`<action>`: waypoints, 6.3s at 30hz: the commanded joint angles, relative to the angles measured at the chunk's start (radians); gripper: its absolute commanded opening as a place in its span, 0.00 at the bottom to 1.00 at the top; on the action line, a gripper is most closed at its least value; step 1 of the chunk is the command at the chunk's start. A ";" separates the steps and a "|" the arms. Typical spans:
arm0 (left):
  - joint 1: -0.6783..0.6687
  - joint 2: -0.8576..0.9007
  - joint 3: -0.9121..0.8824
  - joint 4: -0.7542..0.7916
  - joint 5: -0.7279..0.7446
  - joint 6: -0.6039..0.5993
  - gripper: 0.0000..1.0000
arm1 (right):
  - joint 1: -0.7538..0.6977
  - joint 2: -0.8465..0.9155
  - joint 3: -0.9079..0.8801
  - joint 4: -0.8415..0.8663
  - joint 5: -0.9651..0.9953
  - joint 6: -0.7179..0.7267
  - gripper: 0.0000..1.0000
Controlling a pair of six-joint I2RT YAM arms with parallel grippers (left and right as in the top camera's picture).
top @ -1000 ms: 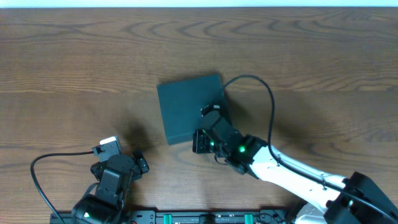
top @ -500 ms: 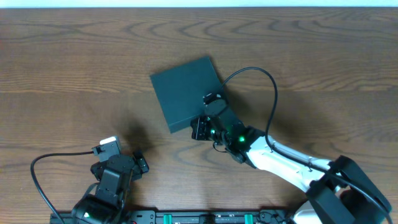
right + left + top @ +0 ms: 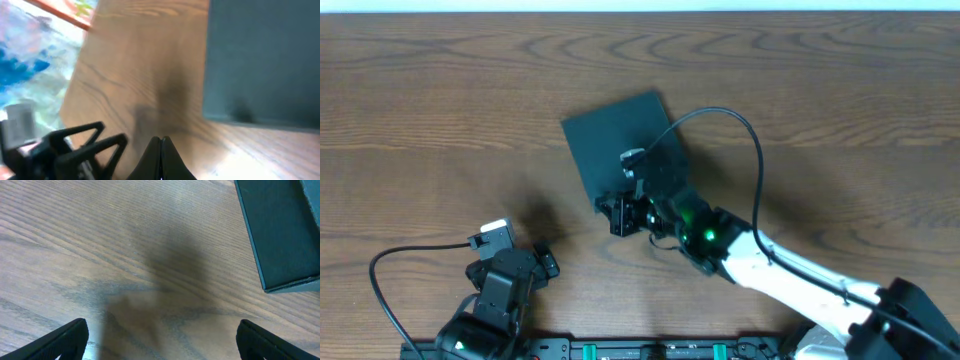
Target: Pack container
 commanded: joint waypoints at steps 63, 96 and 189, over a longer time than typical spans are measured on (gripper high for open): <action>0.002 -0.003 0.000 -0.001 -0.019 -0.010 0.95 | -0.106 0.753 0.998 -0.617 0.494 -0.585 0.02; 0.002 -0.003 0.000 -0.001 -0.019 -0.010 0.95 | -0.128 0.785 0.998 -0.528 0.624 -0.498 0.02; 0.002 -0.003 0.000 0.000 -0.019 -0.010 0.95 | -0.747 -0.884 -0.087 -0.500 0.123 -0.716 0.99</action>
